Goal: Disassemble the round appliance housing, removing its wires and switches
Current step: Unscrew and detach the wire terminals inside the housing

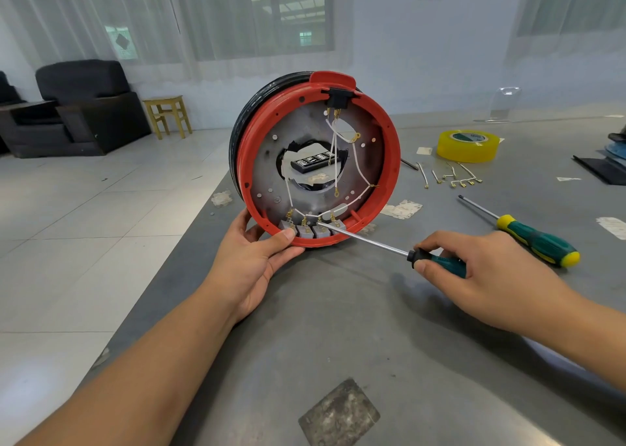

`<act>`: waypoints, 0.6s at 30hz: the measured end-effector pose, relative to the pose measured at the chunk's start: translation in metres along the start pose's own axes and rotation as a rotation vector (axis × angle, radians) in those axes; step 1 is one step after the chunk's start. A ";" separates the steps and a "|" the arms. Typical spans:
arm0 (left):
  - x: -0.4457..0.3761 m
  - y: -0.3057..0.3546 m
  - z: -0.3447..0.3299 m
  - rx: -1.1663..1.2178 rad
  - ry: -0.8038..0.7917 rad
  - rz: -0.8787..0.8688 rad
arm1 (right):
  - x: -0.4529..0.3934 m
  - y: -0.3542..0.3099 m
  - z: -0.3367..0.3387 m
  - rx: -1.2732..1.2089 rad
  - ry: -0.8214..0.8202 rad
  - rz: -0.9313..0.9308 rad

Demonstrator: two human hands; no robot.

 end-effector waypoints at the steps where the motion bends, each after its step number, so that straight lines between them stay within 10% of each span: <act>1: 0.000 0.000 0.000 0.000 -0.003 -0.002 | 0.000 -0.001 0.000 0.003 -0.009 -0.001; 18: 0.002 -0.001 -0.003 0.010 0.023 0.046 | 0.002 -0.008 -0.016 -0.016 -0.064 -0.050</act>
Point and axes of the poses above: each hand's wrist, its own x-axis away from the middle knuckle, its own z-axis out of the back of the hand, y = z × x, the point moved 7 cm from there along -x, towards the middle knuckle, and after that the axes turned 6 degrees about x, right-handed, at the moved point
